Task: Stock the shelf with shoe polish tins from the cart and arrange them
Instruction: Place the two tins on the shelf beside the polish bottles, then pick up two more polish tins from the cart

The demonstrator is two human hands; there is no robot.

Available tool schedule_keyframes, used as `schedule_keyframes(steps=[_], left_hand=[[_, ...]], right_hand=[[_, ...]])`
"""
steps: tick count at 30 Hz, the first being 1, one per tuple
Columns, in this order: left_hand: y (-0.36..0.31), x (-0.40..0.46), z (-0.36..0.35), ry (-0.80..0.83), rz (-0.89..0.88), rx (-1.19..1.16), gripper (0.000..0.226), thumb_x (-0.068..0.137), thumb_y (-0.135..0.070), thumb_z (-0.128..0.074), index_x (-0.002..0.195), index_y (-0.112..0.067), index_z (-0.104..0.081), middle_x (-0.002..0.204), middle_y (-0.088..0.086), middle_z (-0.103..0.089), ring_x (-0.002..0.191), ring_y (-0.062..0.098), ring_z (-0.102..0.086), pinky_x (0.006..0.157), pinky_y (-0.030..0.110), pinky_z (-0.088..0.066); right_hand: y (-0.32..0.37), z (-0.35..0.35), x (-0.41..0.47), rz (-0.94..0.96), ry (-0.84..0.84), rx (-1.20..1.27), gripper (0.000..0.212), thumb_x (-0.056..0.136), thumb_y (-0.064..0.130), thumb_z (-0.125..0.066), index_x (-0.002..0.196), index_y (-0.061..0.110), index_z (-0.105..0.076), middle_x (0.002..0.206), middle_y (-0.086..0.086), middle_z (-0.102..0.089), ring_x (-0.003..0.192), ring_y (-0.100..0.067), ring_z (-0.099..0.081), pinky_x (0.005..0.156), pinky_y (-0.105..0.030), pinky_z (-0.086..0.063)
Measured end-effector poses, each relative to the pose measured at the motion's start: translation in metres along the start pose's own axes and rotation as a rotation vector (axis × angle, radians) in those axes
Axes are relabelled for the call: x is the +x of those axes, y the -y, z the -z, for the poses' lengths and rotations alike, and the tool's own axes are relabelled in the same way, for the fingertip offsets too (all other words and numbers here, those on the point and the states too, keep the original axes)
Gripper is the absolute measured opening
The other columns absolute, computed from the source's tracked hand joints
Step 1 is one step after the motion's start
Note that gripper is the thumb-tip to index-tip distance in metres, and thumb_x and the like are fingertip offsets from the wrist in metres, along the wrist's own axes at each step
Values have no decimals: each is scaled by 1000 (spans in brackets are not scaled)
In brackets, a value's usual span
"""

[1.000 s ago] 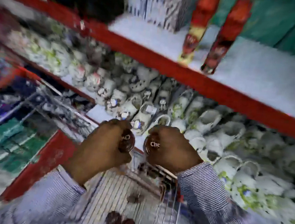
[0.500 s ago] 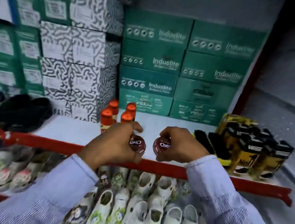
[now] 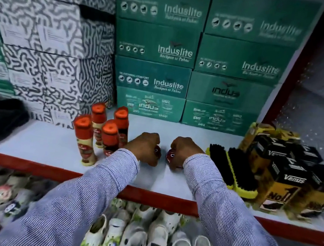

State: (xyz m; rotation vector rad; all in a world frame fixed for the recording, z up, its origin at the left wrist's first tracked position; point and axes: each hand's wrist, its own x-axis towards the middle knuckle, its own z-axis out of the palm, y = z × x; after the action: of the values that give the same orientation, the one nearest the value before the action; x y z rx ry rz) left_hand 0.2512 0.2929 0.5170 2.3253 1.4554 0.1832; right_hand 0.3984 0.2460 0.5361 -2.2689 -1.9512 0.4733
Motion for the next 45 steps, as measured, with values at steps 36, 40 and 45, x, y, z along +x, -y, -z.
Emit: schedule_keyframes(steps=[36, 40, 45], left_hand=[[252, -376, -418, 386, 363, 138, 104, 88, -46, -62, 158, -28, 12, 166, 20, 24, 152, 53, 19, 116, 79, 4], [277, -384, -479, 558, 350, 94, 85, 97, -49, -48, 161, -25, 2, 169, 18, 19, 154, 51, 14, 119, 76, -3], [300, -394, -532, 793, 167, 67, 77, 86, -40, -67, 151, -16, -34, 168, 19, -17, 153, 52, -13, 115, 69, -30]], right_hand=[[54, -507, -263, 283, 508, -182, 88, 92, 45, -51, 156, 28, 6, 160, -19, 26, 145, -47, 24, 117, -64, 5], [38, -585, -260, 109, 731, -193, 90, 93, 42, -57, 156, 28, 5, 162, -15, 24, 146, -48, 18, 117, -67, -4], [35, -653, -265, 100, 880, -207, 62, 99, 20, -51, 154, 20, -22, 165, -16, 7, 147, -52, -5, 108, -68, -30]])
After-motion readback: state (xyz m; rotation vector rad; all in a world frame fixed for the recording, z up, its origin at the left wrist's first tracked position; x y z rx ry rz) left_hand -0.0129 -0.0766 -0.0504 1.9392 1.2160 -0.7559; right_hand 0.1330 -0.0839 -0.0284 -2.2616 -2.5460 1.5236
